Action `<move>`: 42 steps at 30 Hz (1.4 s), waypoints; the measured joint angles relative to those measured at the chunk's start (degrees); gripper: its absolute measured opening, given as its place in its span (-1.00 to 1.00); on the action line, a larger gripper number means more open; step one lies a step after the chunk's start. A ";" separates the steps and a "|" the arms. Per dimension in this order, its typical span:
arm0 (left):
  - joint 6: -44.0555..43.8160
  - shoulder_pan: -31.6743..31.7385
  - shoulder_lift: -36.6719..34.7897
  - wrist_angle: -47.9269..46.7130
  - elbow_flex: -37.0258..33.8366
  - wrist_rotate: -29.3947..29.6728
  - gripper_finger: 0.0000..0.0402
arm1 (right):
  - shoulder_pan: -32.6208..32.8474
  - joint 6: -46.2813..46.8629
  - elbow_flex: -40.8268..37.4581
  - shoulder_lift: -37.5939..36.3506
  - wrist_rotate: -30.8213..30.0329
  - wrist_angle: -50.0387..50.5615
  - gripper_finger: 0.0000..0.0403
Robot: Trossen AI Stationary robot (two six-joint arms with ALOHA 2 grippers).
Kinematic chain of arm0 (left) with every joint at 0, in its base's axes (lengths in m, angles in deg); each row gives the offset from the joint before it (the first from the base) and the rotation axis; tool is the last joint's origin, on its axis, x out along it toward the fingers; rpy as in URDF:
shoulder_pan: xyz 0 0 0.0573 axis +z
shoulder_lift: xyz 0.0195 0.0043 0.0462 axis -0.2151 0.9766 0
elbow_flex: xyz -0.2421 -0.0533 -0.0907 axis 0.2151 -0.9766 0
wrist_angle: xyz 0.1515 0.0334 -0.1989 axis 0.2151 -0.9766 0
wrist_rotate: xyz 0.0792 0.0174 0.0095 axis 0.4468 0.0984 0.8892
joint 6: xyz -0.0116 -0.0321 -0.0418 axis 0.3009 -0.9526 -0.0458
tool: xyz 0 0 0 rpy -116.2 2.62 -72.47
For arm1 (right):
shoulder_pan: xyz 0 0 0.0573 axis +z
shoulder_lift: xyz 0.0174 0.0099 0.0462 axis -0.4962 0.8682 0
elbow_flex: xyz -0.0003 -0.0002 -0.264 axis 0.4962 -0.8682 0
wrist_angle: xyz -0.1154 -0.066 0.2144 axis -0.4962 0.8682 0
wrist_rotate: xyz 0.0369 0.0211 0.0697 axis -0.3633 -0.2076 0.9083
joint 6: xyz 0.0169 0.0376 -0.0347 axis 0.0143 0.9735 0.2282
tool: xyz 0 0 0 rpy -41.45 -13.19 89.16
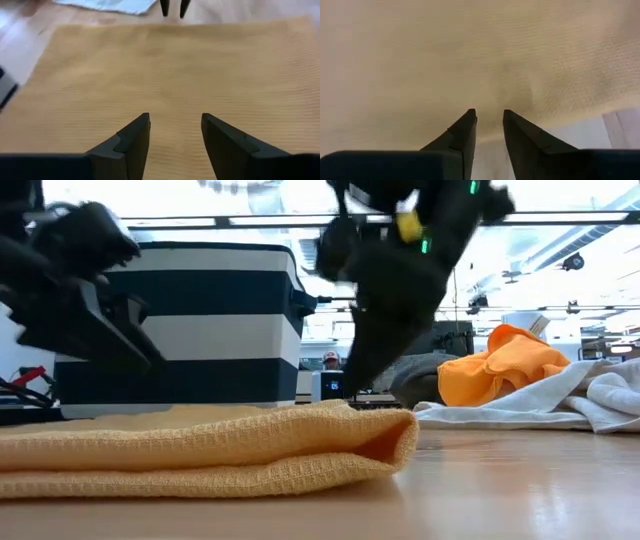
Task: Fold towel
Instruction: Fold the yellow kitchen towel
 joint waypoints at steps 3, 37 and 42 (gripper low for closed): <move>-0.31 1.29 0.27 0.03 -1.45 -0.16 -0.15 | -1.29 0.21 -1.96 1.03 0.19 0.35 -0.58; -7.41 1.20 -0.42 2.61 -2.91 -5.65 -0.15 | -1.07 -10.31 -31.23 -5.50 0.15 -47.73 -0.76; -7.82 1.20 -0.44 2.64 -3.00 -5.60 -0.15 | -1.00 -15.22 -37.32 -3.92 -1.23 -64.26 -0.78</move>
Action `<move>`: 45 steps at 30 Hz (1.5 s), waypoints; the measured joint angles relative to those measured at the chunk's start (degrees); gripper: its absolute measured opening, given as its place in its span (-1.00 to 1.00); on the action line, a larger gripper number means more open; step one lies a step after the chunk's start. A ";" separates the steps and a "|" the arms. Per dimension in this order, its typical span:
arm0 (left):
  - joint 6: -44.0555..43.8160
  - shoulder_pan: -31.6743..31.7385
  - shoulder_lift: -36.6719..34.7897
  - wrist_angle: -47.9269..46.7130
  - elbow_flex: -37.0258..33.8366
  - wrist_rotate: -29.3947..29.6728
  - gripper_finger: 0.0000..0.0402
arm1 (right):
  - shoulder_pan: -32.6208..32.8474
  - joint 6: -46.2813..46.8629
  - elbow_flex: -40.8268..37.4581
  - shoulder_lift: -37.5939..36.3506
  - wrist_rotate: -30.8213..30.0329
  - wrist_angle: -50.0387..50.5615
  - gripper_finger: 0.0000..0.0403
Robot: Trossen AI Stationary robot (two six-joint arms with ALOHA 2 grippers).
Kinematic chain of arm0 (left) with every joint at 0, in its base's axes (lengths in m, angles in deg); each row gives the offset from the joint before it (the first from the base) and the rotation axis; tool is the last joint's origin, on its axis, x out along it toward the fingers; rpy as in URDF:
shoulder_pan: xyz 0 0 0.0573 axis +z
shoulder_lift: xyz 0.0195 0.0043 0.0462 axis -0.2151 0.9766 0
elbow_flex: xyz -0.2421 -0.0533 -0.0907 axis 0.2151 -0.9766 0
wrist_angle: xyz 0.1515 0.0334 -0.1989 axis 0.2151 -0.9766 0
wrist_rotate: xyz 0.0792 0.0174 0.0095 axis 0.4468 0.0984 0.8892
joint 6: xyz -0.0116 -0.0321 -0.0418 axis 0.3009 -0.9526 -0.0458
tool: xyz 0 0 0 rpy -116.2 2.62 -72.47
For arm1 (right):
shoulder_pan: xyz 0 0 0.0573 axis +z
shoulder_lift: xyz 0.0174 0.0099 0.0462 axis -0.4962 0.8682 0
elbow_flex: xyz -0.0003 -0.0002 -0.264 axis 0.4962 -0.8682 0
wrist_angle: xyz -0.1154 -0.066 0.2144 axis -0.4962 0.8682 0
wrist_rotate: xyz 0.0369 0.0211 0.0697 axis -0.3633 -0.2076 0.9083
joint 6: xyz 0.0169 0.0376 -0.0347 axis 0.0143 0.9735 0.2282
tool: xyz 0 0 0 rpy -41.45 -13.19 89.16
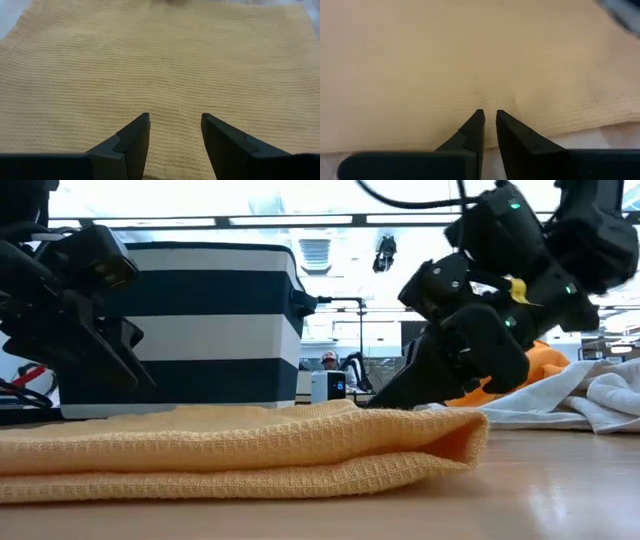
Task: Fold towel
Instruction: Fold the yellow kitchen towel
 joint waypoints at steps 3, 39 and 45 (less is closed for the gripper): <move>-0.02 0.00 0.02 -0.02 -0.02 0.00 -0.15 | -0.02 -3.54 -2.37 2.58 -0.25 -11.29 -0.76; -1.94 0.00 0.02 -1.12 -0.11 -0.08 -0.15 | -0.50 -4.81 -0.71 27.24 -0.10 -45.36 -0.63; -4.00 0.00 0.02 -1.18 -0.11 -0.09 -0.15 | -0.29 -1.65 1.31 27.16 -0.50 -45.02 -0.67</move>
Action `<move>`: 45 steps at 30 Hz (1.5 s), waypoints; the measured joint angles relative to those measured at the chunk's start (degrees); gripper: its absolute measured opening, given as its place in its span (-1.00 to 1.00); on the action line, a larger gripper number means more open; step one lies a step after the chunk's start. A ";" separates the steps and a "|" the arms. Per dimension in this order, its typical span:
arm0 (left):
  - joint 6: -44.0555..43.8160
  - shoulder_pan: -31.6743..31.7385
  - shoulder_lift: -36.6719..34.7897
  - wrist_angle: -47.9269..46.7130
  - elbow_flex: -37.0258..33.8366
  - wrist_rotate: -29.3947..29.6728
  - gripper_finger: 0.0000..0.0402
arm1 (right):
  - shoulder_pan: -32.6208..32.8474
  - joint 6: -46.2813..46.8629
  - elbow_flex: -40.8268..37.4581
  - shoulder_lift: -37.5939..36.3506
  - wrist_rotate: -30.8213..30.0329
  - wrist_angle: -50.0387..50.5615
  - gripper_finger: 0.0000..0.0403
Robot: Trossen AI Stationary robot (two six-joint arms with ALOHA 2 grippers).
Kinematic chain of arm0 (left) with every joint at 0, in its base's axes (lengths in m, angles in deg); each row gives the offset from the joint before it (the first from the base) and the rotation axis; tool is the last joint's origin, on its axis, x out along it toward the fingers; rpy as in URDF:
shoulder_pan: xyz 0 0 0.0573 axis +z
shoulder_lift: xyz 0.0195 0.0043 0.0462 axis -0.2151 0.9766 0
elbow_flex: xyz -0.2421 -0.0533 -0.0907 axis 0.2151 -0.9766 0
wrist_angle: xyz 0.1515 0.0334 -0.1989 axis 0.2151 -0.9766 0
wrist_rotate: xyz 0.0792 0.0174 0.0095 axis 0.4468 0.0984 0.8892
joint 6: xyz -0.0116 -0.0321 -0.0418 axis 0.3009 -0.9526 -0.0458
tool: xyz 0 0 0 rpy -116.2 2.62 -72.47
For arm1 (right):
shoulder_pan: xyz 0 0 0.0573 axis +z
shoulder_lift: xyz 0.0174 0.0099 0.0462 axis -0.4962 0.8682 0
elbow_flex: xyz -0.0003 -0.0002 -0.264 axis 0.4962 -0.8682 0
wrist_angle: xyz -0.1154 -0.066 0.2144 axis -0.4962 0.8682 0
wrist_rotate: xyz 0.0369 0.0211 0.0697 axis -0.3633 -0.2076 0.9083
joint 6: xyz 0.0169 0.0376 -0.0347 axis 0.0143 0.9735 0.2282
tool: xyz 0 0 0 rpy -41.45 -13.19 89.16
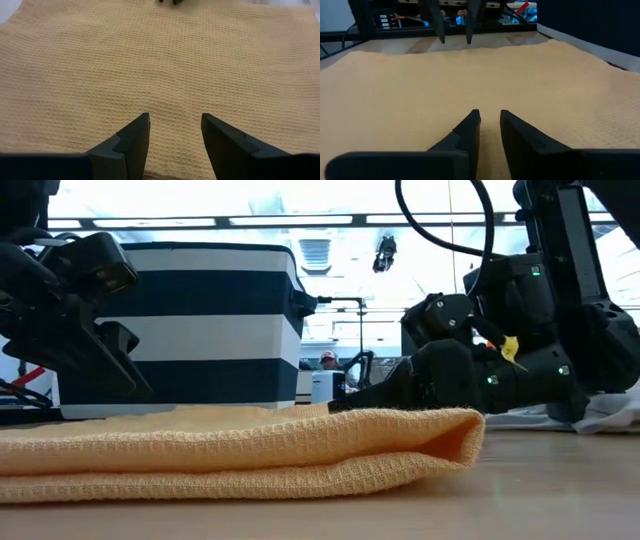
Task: Fold towel
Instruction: Fold the yellow kitchen towel
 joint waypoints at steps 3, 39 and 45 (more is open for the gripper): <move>0.01 0.00 0.00 -0.07 0.00 0.00 -0.15 | 0.11 -2.52 -0.02 0.00 0.37 0.03 -0.70; 1.01 0.07 0.02 -0.33 0.00 0.63 -0.15 | -4.11 -5.19 -19.78 -10.34 4.92 -0.95 -0.70; 1.00 0.07 0.02 -0.45 0.00 0.63 -0.15 | -6.86 -0.79 -22.35 -12.35 4.60 -0.66 -0.77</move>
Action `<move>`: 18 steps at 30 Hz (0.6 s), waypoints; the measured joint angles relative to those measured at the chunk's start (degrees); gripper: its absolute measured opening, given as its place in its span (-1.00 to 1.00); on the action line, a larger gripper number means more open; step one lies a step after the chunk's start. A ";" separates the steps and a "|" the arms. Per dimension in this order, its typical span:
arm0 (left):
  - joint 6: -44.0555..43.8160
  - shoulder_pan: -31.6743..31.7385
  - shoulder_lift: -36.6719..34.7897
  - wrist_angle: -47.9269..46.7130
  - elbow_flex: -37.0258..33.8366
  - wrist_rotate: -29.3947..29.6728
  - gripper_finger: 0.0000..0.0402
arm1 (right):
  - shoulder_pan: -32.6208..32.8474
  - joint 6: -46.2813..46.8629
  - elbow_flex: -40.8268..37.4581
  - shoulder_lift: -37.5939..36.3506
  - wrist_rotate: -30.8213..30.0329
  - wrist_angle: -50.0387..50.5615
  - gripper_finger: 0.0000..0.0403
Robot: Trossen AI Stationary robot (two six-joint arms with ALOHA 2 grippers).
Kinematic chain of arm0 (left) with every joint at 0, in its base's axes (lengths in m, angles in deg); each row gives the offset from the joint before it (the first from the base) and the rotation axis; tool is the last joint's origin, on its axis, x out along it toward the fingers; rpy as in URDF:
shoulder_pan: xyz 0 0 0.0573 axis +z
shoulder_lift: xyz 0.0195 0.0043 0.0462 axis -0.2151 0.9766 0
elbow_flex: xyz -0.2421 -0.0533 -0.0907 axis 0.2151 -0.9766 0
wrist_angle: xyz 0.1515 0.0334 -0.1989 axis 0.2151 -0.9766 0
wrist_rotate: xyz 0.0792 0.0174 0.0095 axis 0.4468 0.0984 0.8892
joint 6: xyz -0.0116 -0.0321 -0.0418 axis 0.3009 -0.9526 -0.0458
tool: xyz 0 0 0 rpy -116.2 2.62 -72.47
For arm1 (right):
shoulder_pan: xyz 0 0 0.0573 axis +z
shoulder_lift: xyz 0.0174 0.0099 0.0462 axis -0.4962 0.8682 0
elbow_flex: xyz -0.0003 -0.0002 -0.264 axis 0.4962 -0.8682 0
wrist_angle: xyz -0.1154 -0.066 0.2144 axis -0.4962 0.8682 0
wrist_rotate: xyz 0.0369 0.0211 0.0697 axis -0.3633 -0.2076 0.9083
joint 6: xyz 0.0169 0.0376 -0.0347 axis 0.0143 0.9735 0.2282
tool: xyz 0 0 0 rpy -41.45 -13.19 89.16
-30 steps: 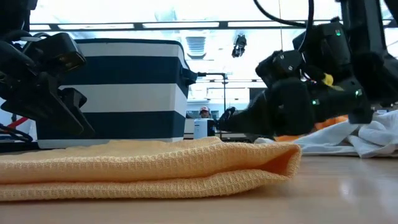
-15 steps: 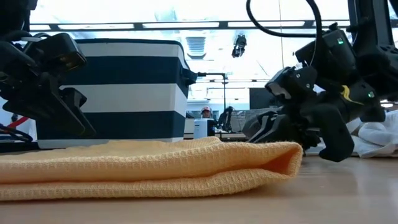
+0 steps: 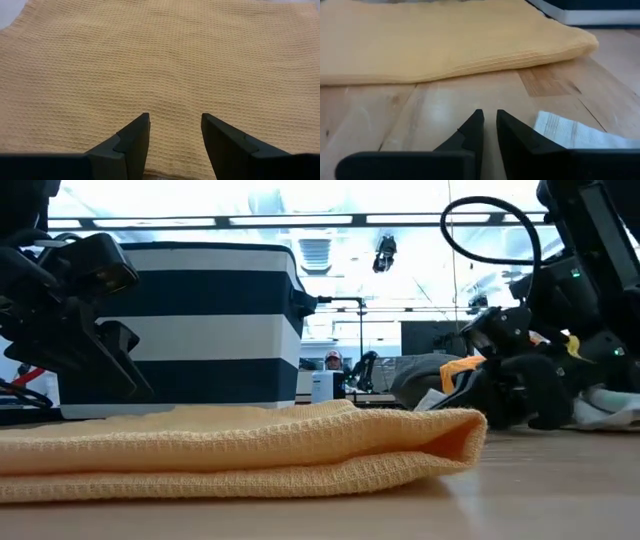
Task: Fold towel
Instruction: Fold the yellow kitchen towel
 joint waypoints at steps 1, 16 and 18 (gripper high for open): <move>-0.07 0.00 0.00 0.12 0.00 0.00 -0.15 | 0.02 0.91 0.19 -1.32 0.12 1.00 -0.78; -1.92 -0.11 0.00 -0.25 0.00 -1.05 -0.15 | -0.81 0.55 -11.83 -38.38 2.76 18.13 -0.71; -1.45 -0.12 -0.01 -0.02 0.00 -0.93 -0.15 | -1.10 -0.49 -11.35 -44.83 2.92 27.70 -0.69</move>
